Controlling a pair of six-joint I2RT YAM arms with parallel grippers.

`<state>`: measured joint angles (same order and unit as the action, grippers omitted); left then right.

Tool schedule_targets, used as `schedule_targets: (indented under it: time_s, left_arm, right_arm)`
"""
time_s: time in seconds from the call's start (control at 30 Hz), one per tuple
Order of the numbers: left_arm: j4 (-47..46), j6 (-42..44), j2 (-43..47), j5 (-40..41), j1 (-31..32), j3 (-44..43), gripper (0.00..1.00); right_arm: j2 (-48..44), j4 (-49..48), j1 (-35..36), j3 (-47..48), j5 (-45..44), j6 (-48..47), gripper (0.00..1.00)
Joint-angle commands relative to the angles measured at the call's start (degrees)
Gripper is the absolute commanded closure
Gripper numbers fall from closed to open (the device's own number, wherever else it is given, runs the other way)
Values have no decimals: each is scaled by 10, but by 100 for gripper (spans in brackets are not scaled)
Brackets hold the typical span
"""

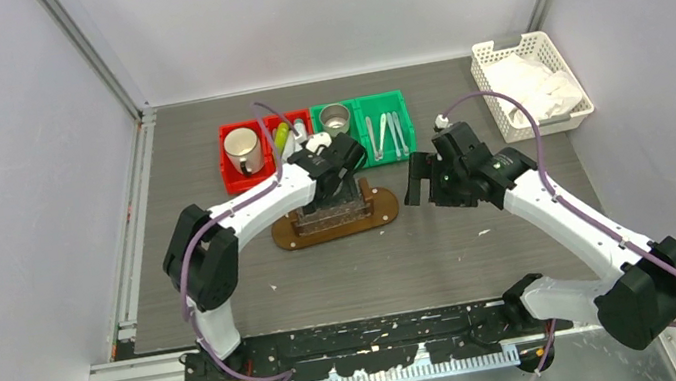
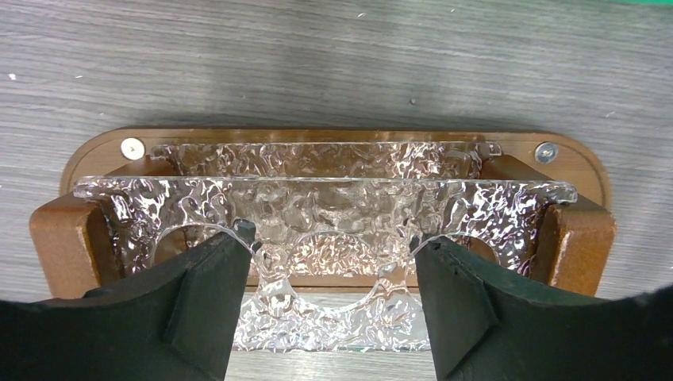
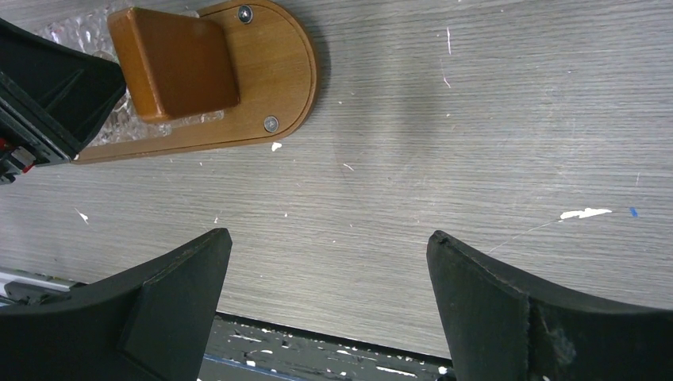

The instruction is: Prepare toiletry sets of a toothbrush and toothpaste on the tray

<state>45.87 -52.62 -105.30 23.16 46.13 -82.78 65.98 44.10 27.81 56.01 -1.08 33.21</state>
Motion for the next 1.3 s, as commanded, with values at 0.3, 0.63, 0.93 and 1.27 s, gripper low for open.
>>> schedule_targets:
  time_s: [0.3,0.63,0.93,1.27]
  left_arm:
    - [82,28,4,27,19,-22,25]
    - [16,29,-10,-16,19,-2,24]
    - [34,23,2,6,19,-1,0]
    - [48,16,34,21,20,-8,16]
  right_arm:
    - [-13,-17,8,-1,4,1,0]
    - [-14,-22,10,-12,4,-2,0]
    - [-9,-30,11,-17,4,-2,0]
    - [-1,-33,14,-13,4,-2,0]
